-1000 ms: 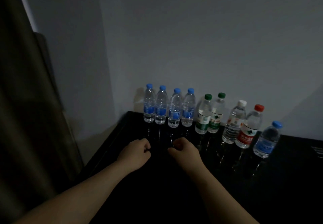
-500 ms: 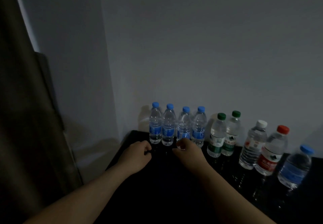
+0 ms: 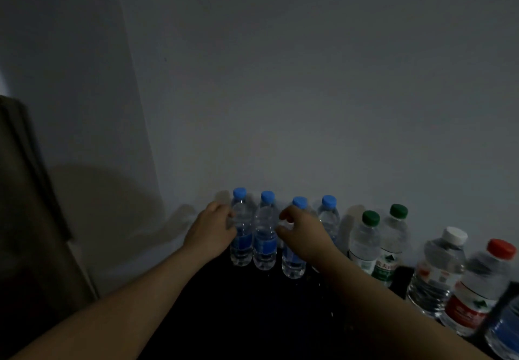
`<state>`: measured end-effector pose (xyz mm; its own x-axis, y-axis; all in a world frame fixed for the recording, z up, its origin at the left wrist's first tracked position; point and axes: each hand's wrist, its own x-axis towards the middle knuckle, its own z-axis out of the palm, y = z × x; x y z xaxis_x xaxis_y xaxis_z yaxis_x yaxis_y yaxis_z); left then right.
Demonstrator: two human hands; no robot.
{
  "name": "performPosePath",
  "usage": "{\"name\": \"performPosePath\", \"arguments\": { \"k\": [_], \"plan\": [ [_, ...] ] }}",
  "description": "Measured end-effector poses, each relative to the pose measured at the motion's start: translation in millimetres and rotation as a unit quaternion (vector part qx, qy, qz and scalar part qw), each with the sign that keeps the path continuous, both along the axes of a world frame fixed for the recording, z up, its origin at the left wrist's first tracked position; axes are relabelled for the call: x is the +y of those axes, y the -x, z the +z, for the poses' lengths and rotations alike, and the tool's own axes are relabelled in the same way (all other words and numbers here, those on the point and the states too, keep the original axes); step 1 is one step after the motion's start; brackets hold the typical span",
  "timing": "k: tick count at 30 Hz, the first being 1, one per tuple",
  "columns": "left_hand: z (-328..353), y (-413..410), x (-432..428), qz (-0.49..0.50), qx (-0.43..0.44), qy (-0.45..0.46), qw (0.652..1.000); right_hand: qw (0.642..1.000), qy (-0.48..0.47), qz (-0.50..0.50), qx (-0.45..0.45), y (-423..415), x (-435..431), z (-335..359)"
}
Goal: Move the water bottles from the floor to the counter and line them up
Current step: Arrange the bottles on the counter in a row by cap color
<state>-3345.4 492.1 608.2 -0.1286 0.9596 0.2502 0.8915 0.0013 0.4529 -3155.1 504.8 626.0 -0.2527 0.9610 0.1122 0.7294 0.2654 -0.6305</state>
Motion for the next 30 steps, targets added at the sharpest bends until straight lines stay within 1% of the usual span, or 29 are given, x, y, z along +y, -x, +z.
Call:
{"name": "performPosePath", "arguments": {
  "k": [3,5,7,11,13,15,16,19,20,22,25,28,30],
  "plan": [
    [4.2,1.6,27.6,-0.007,0.019,0.003,1.000,0.997,-0.048,-0.004,-0.061,7.6,23.8,1.3],
    [5.3,0.3,43.0,0.001,0.041,0.017,0.999,0.989,-0.106,-0.021,-0.104,16.3,35.2,1.8],
    [5.0,-3.5,58.6,0.003,0.061,0.023,0.998,0.982,-0.134,-0.021,-0.133,25.8,45.6,1.6],
    [4.6,-4.5,87.5,-0.016,0.073,0.029,0.997,0.973,-0.110,0.009,-0.202,43.3,73.3,-0.4],
    [0.0,-2.2,101.0,-0.048,0.047,0.045,0.997,0.976,-0.079,0.017,-0.201,48.6,87.3,-2.8],
    [-5.7,-0.7,110.9,-0.101,0.027,0.076,0.992,0.982,-0.028,0.016,-0.186,50.3,98.0,-4.3],
    [-8.5,0.3,114.6,-0.118,0.017,0.088,0.989,0.980,-0.014,0.020,-0.198,50.7,100.8,-6.1],
    [-13.9,3.9,120.9,-0.101,0.030,0.092,0.990,0.967,-0.019,0.020,-0.253,51.7,102.9,-13.6],
    [-15.6,5.3,121.9,-0.096,0.033,0.083,0.991,0.968,-0.023,0.020,-0.250,52.3,102.5,-16.6],
    [-19.1,7.5,122.7,-0.096,0.010,0.060,0.994,0.973,-0.022,0.022,-0.227,54.9,101.3,-22.5],
    [-19.7,10.2,118.0,-0.073,-0.038,0.028,0.996,0.988,0.024,0.029,-0.153,59.3,97.5,-26.9],
    [-17.9,18.4,112.3,-0.052,-0.076,0.021,0.996,0.993,0.055,0.042,-0.099,63.7,95.0,-26.2],
    [-17.5,26.0,109.5,-0.051,-0.117,0.022,0.992,0.993,0.059,0.037,-0.090,65.4,94.5,-26.5]
  ]
}}
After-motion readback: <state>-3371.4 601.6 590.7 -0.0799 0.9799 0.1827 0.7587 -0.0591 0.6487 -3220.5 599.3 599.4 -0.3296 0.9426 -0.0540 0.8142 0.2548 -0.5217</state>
